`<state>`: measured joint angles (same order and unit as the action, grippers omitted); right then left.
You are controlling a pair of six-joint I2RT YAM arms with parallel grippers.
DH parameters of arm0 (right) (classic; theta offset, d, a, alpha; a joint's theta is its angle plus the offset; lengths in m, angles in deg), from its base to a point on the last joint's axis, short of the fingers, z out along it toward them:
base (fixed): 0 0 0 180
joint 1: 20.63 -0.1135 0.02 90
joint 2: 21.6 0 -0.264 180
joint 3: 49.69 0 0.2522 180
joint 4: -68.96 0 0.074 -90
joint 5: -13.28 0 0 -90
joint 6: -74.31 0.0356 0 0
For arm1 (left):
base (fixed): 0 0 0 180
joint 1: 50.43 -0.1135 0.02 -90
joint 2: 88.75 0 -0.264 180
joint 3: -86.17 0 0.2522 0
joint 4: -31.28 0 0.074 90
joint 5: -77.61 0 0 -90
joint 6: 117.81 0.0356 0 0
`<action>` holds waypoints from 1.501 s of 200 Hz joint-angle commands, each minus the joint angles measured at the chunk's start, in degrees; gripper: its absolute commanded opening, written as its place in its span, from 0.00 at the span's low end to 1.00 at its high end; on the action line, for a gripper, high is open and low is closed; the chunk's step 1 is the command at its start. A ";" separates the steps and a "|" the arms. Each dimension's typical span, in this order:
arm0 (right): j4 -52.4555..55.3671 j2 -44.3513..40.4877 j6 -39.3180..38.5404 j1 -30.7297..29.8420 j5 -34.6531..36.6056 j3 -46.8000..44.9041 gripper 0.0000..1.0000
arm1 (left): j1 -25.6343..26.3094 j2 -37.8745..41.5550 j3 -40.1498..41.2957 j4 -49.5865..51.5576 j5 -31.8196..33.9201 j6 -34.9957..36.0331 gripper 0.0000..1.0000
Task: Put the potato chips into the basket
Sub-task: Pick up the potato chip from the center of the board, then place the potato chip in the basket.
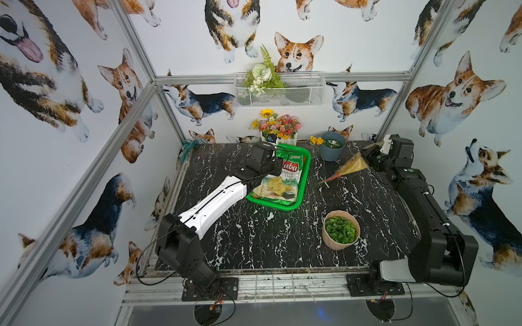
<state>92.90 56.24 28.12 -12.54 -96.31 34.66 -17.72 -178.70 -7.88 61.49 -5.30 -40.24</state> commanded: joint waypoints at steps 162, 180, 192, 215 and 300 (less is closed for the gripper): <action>-24.23 6.02 14.91 -31.49 23.09 16.19 0.00 | -6.05 24.59 14.01 -5.64 18.57 -1.41 0.54; -25.83 8.31 14.34 -33.50 27.31 16.36 0.00 | -6.59 25.38 14.71 -5.46 18.62 -1.84 0.54; -26.73 9.61 14.37 -34.29 29.85 16.14 0.00 | -6.78 25.94 15.22 -5.59 18.90 -2.21 0.53; -29.02 12.01 15.19 -35.55 33.33 15.61 0.00 | -7.04 26.80 16.20 -6.02 19.20 -2.77 0.53; -31.30 21.60 1.82 -43.24 51.58 21.44 0.00 | -7.39 28.20 18.59 -6.33 20.15 -3.85 0.53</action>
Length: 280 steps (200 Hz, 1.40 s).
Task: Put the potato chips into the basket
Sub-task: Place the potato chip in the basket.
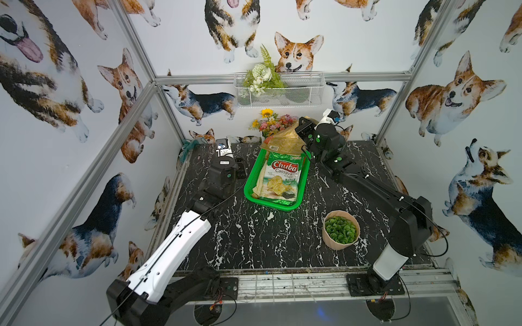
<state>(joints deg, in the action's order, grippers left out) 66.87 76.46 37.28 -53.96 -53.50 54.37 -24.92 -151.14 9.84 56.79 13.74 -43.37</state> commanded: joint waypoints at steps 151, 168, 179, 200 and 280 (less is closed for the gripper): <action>-0.35 5.28 -5.46 -14.43 11.28 -6.83 0.12 | -1.85 3.22 4.30 -1.99 1.44 -0.07 0.53; 1.56 4.21 -3.51 -14.54 6.14 -7.61 0.25 | -2.01 3.36 4.38 -2.15 1.04 -0.09 0.53; 1.96 3.00 -2.41 -14.58 1.93 -8.48 0.28 | -2.13 3.58 4.52 -2.06 0.90 -0.10 0.53; 2.81 1.51 -1.10 -14.92 -5.21 -8.95 0.28 | -2.46 4.25 4.89 -2.14 0.95 0.17 0.53; 13.51 3.88 0.84 -14.84 -28.22 -5.45 0.36 | -4.72 4.05 3.66 -1.81 -0.99 1.07 0.53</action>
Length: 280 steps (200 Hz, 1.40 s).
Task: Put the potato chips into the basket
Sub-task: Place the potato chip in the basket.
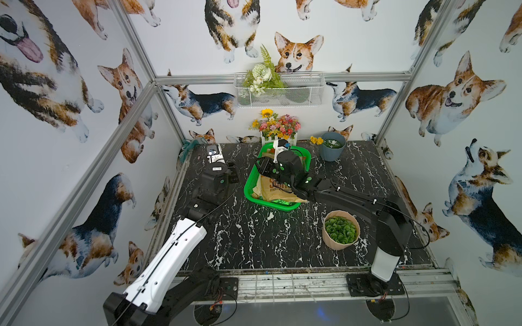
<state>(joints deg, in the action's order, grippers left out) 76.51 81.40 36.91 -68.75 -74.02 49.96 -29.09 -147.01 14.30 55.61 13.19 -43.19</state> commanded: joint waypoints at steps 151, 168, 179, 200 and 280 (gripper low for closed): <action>20.29 6.62 -10.70 11.36 -15.85 -4.47 0.37 | -1.31 -2.19 0.78 -1.26 -3.71 -2.11 0.53; 17.84 8.09 -8.67 9.08 -17.84 -4.68 0.36 | -1.47 -2.18 0.85 -1.32 -3.79 -2.25 0.53; 15.48 9.08 -6.96 7.82 -19.31 -4.42 0.36 | -1.46 -2.34 0.89 -1.19 -3.92 -2.50 0.53; 10.87 11.01 -4.11 6.56 -22.16 -3.46 0.35 | -1.48 -2.56 0.89 -1.21 -4.48 -2.90 0.53; 24.19 7.62 -15.26 10.30 -9.44 3.88 0.36 | -1.66 -1.61 0.67 -0.23 -3.22 -1.75 0.53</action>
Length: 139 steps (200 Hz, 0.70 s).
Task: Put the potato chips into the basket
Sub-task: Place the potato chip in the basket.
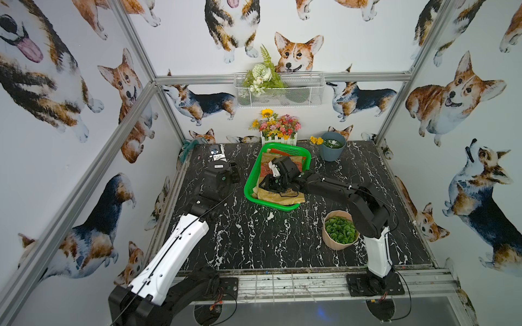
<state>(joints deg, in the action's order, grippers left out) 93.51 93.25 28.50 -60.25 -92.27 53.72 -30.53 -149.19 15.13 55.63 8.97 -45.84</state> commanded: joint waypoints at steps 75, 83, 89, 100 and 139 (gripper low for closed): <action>14.88 -18.44 -10.44 9.99 11.27 -14.52 0.37 | -0.55 -1.73 -0.11 -1.84 -1.21 -0.17 0.53; 14.67 -18.77 -9.58 9.95 10.07 -15.62 0.37 | -0.50 -2.18 -0.47 -1.92 -1.55 -0.17 0.53; 14.30 -19.02 -8.89 9.93 9.26 -16.53 0.36 | -0.55 -2.43 -0.65 -2.03 -1.74 -0.16 0.53; 13.21 -19.42 -7.80 9.85 7.79 -18.16 0.35 | -0.52 -2.87 -1.12 -2.06 -2.12 -0.27 0.53; 13.28 -19.80 -7.08 8.93 8.31 -19.84 0.36 | -0.56 -2.82 -1.35 -1.79 -1.88 -0.10 0.54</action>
<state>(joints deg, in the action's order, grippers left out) 105.27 73.99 20.28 -50.68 -83.85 34.46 -30.97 -152.14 14.33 55.07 7.09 -46.12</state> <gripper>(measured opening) 0.354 0.537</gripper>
